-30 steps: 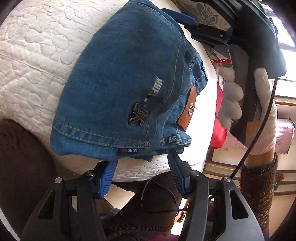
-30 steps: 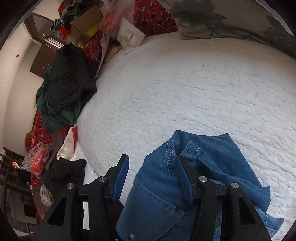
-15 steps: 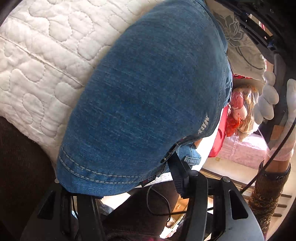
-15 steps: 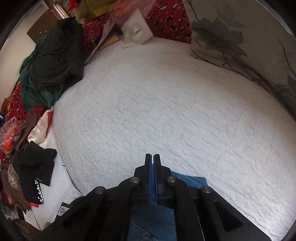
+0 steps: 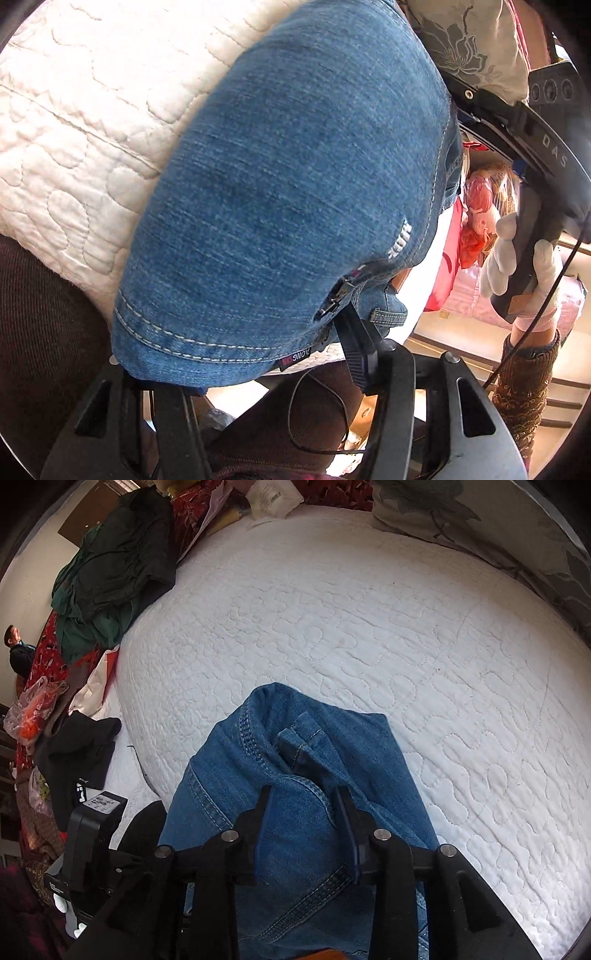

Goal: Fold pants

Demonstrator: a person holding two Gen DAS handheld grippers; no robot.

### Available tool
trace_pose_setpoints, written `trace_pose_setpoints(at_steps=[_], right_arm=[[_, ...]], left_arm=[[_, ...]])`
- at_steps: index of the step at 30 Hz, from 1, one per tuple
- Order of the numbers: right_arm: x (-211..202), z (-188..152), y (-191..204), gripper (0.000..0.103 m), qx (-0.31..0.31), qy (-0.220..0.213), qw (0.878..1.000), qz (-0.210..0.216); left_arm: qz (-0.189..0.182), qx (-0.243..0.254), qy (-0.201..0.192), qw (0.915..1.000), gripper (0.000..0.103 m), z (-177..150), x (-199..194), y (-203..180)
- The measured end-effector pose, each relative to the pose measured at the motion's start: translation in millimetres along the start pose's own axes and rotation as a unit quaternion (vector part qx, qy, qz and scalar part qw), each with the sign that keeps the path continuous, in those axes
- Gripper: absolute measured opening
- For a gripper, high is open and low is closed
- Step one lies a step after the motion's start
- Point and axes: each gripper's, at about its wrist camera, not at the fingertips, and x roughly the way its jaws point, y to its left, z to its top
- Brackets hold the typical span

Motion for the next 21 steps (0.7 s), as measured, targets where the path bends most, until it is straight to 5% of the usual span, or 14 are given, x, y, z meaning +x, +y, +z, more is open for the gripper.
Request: trace_pose_setpoints(at_steps=[5,9,11,15,21], right_arm=[[-10.8,-16.9,-7.6,0.018,0.012,0.010,0.999,-0.036],[-27.2,7.7,-9.7,0.024,0.044,-0.053,0.996,0.048],[-15.8,21.9,-2.9,0.026,0.040,-0.047,0.996,0.060],[21.0,32.3,10.8,0.026,0.006,-0.011,1.000,-0.001],[7.2,44.1,29.8,0.013,-0.023,-0.059,0.998,-0.030]], left_arm=[[0.008,0.007,0.006,0.9999,0.053,0.9,8.6,-9.5],[0.012,0.008,0.005,0.9999,0.053,0.3,12.9,-17.1],[0.012,0.008,0.007,0.9999,0.053,0.0,14.1,-19.3],[0.014,0.012,0.005,0.9998,0.054,-3.9,12.8,-16.4],[0.023,0.005,-0.003,0.9997,0.054,-5.4,13.4,-25.0]])
